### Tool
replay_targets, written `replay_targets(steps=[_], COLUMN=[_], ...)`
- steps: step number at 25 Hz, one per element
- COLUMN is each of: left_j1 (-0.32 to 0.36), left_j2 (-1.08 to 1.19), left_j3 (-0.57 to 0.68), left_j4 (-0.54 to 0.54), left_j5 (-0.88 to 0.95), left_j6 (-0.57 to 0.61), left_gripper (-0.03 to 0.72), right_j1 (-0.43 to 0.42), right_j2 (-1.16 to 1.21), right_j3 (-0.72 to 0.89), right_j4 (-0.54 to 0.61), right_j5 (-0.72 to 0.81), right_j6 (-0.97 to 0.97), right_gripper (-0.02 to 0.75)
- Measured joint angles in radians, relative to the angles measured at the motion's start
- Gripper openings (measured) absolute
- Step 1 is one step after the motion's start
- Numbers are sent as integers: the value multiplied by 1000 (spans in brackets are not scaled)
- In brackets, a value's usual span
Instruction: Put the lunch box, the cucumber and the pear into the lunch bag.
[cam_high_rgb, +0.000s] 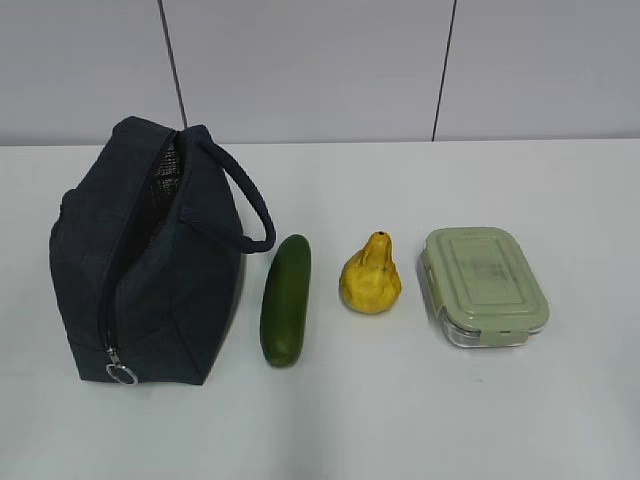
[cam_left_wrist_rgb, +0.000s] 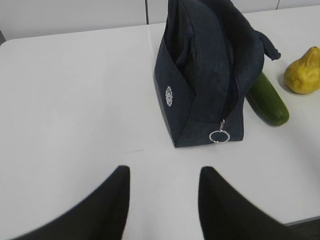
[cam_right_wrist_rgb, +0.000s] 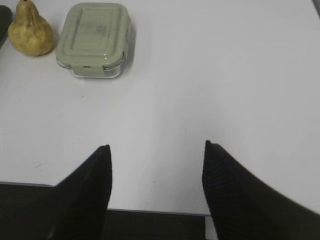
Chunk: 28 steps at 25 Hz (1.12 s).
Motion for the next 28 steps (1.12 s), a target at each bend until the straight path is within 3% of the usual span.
replay_targets(steps=[7, 11, 28], left_j1=[0, 0, 0], left_j2=[0, 0, 0], left_j3=[0, 0, 0], left_j4=[1, 1, 1], left_j5=[0, 0, 0], left_j6=[0, 0, 0], left_gripper=[276, 276, 276], right_j1=[0, 0, 0], right_j2=[191, 286, 934], right_j3=[-57, -109, -407], right_j4=[104, 110, 129], right_j5=[-36, -73, -155], right_j6=[0, 0, -40], right_gripper=[488, 529, 532])
